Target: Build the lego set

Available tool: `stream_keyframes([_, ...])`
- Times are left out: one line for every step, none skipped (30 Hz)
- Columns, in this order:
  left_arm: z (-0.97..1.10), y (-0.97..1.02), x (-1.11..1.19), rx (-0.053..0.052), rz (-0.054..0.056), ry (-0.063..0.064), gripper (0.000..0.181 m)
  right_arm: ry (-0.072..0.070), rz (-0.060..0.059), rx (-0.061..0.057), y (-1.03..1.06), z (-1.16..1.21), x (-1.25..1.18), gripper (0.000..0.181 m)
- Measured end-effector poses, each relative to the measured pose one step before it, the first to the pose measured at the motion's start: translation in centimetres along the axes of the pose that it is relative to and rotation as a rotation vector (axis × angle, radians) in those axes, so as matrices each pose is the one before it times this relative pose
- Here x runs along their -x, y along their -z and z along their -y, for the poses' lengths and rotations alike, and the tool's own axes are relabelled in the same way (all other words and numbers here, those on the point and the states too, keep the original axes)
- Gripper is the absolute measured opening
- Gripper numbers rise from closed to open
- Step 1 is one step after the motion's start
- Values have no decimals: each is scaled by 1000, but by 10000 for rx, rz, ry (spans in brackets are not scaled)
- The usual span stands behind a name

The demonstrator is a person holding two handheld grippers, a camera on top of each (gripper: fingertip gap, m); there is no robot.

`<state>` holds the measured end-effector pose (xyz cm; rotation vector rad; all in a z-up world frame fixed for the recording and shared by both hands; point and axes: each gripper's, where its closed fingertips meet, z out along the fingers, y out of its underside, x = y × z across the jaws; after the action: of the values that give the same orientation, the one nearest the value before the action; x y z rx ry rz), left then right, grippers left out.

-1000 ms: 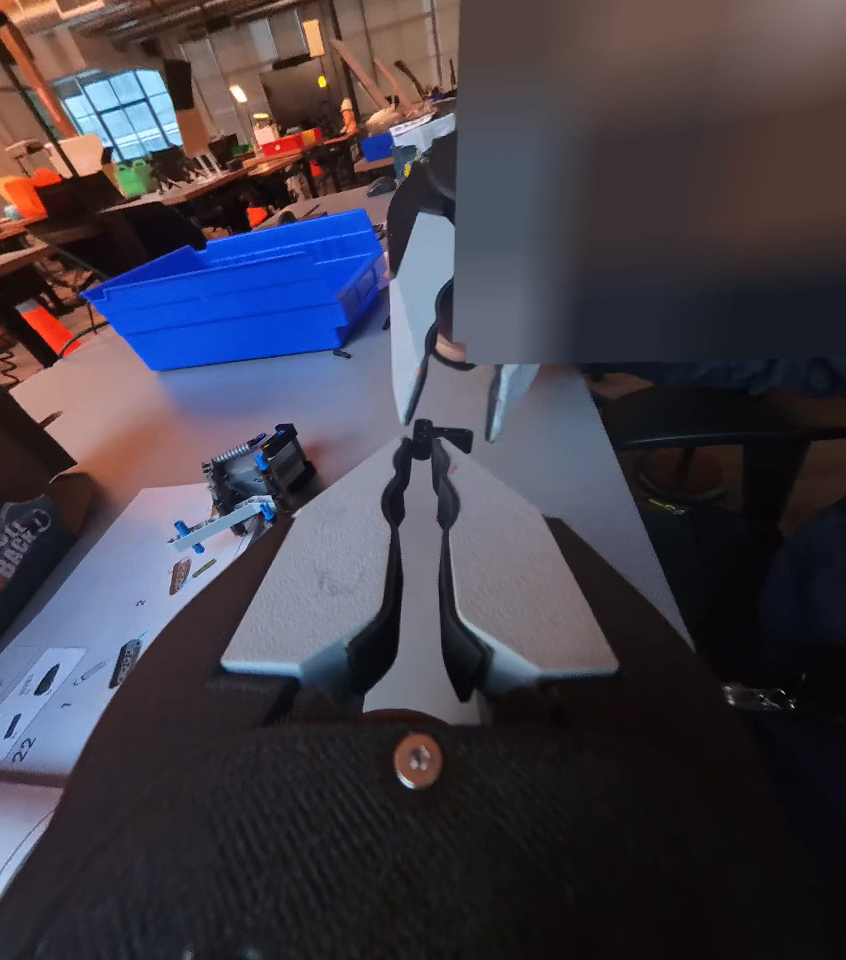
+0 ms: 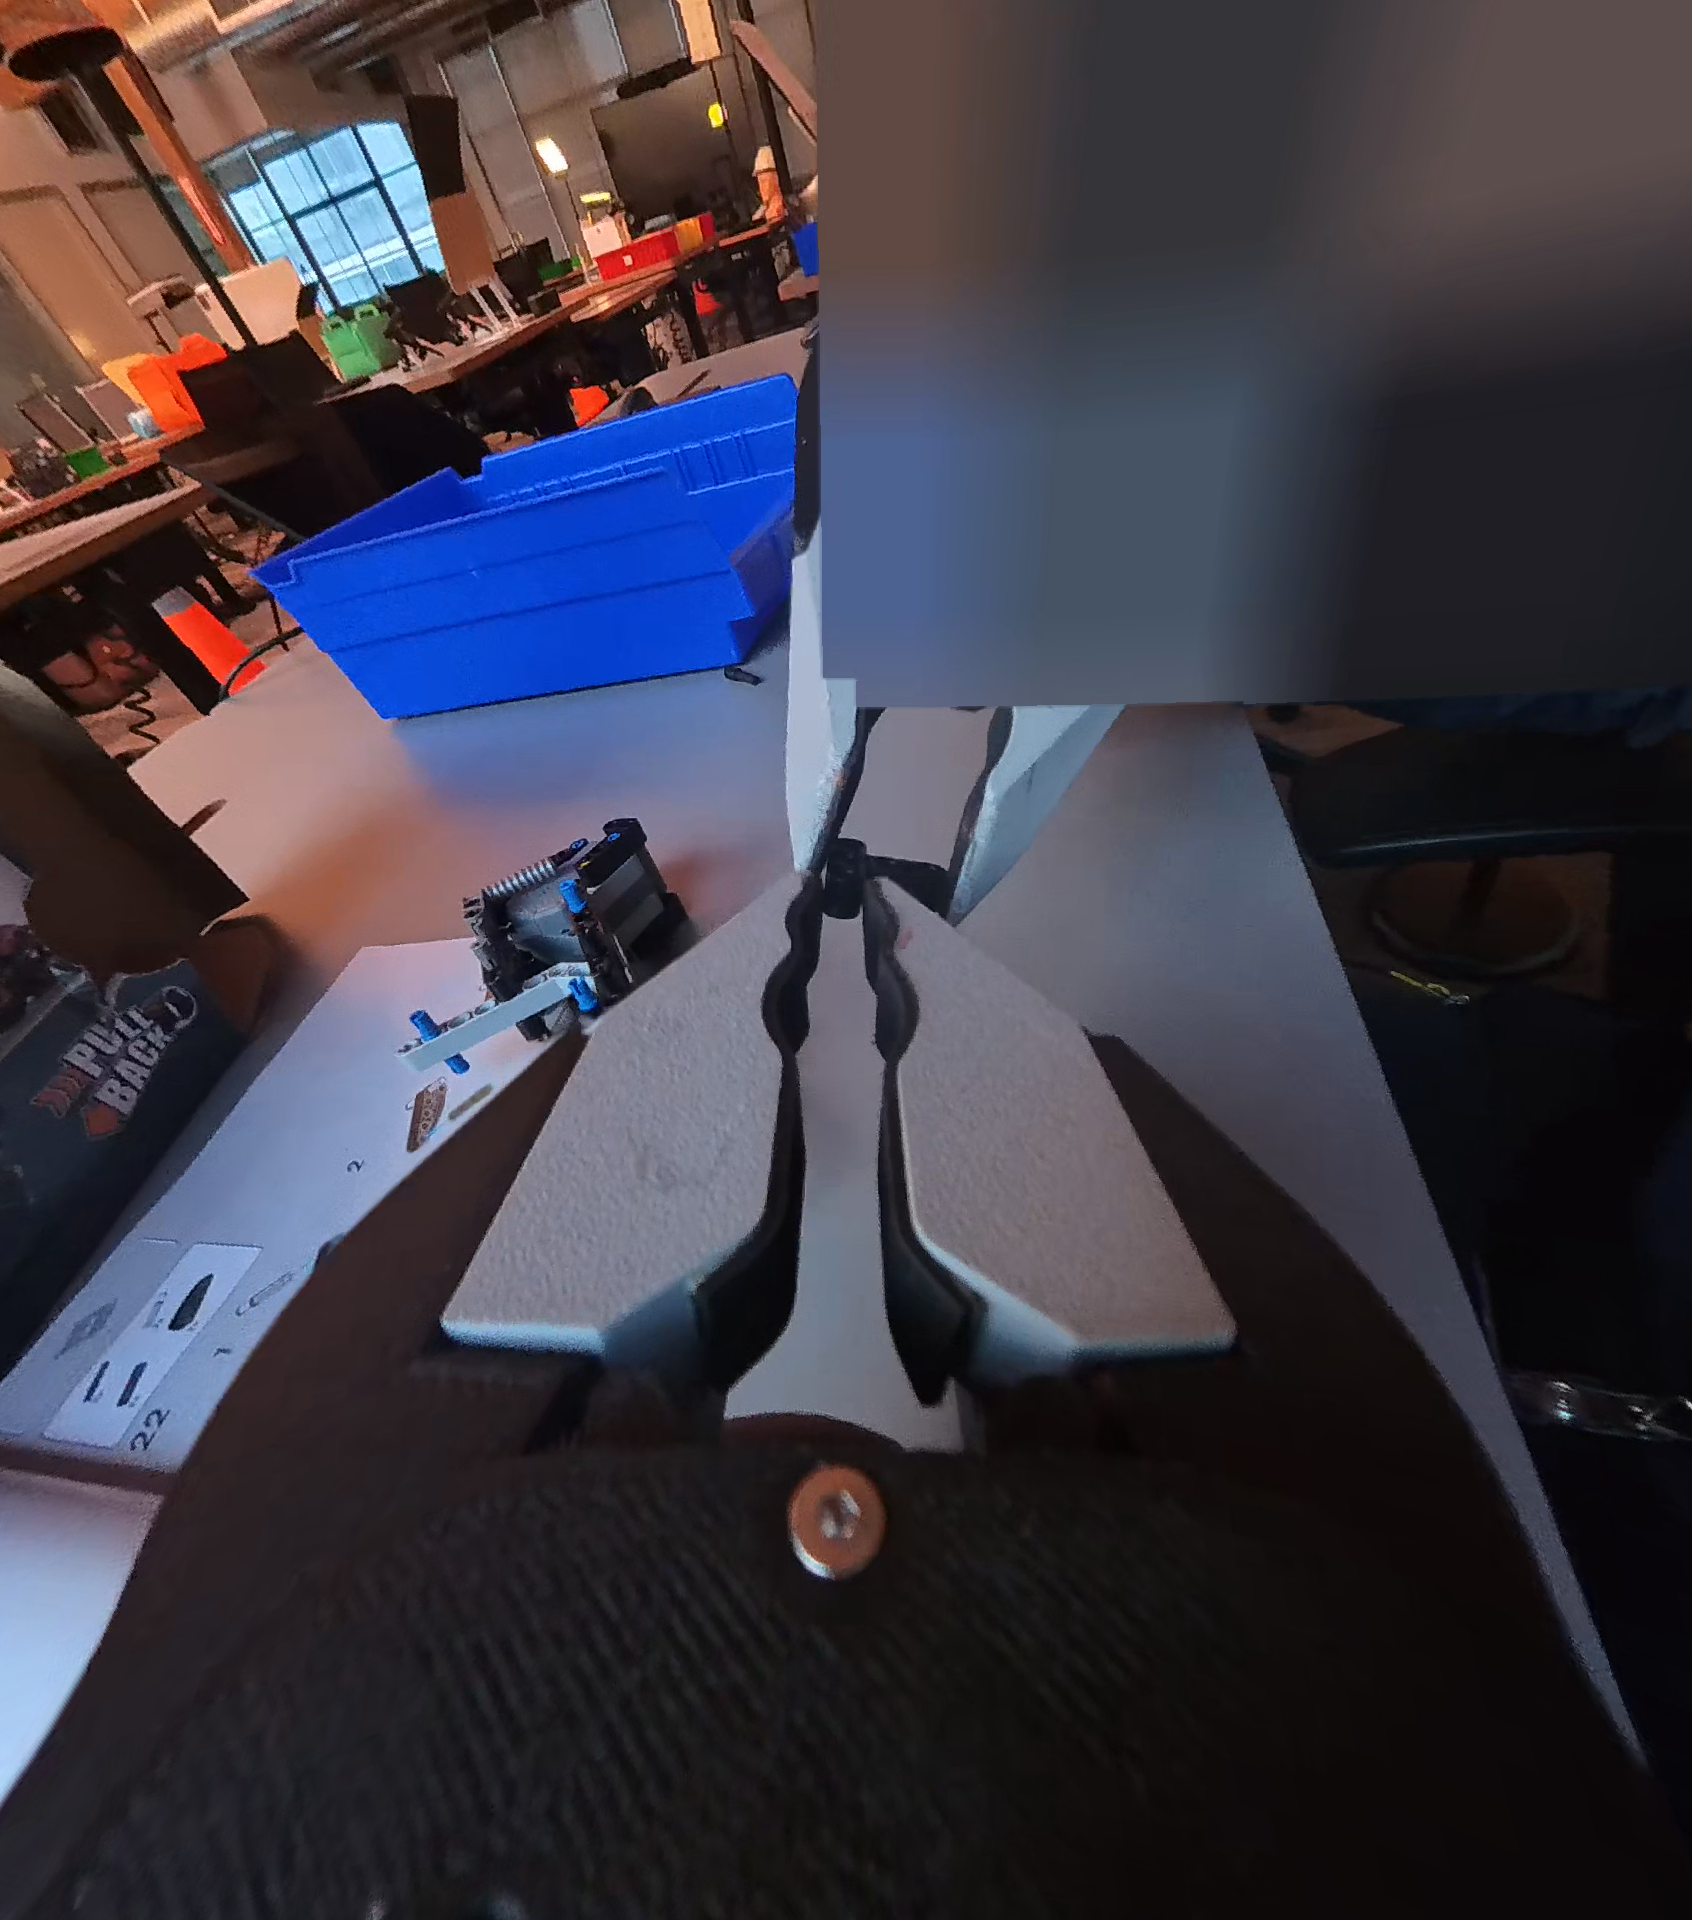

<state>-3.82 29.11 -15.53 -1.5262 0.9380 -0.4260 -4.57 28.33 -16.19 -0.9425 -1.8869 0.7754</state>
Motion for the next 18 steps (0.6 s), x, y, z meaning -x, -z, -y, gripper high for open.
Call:
stream_keyframes([-1, 128, 248, 50, 155, -58, 4, 34, -109, 136, 27, -269, -210, 21])
stream_keyframes([-75, 175, 545, 51, 313, -6, 7, 8, -105, 163, 77, -390, -258, 21])
stream_keyframes([-332, 104, 624, 186, 334, 68, 11, -28, -78, 115, 125, -393, -258, 21])
stream_keyframes([-571, -17, 635, 336, 331, 81, 17, -58, -51, 53, 164, -360, -252, 21])
stream_keyframes([-724, -131, 565, 407, 293, 84, 25, -79, -57, 43, 191, -360, -305, 21])
stream_keyframes([-697, -204, 400, 381, 186, 76, 27, -81, -31, 52, 172, -386, -323, 21])
stream_keyframes([-558, -215, 258, 305, 93, 90, 28, -47, -7, 40, 151, -335, -313, 21])
stream_keyframes([-422, -247, 200, 238, 44, 108, 28, 1, 20, 16, 128, -241, -323, 21])
stream_keyframes([-280, -222, 243, 183, 76, 98, 27, 37, 56, 14, 79, -169, -342, 21])
stream_keyframes([-154, -212, 294, 129, 95, 25, 26, 55, 130, 6, 3, -81, -305, 21])
stream_keyframes([-94, -214, 283, 85, 89, -10, 25, 74, 163, -11, -45, 7, -363, 21])
stream_keyframes([-127, -226, 330, 112, 98, 43, 23, 131, 232, -24, -85, 56, -310, 21])
stream_keyframes([-233, -244, 163, 186, -27, 49, 22, 174, 216, -16, -113, 66, -366, 21])
stream_keyframes([-334, -205, 123, 236, -74, -17, 19, 174, 167, 10, -137, 22, -447, 21])
stream_keyframes([-333, -122, 239, 196, -19, -73, 15, 111, 211, 19, -175, -41, -414, 21])
stream_keyframes([-240, -19, 168, 107, -86, -115, 8, -13, 251, 14, -208, -62, -368, 21])
stream_keyframes([-138, 53, 211, 31, -95, -47, 8, -63, 259, 11, -259, -51, -334, 21])
stream_keyframes([-140, 102, 255, 59, -131, 22, 7, -37, 231, 2, -292, -27, -290, 21])
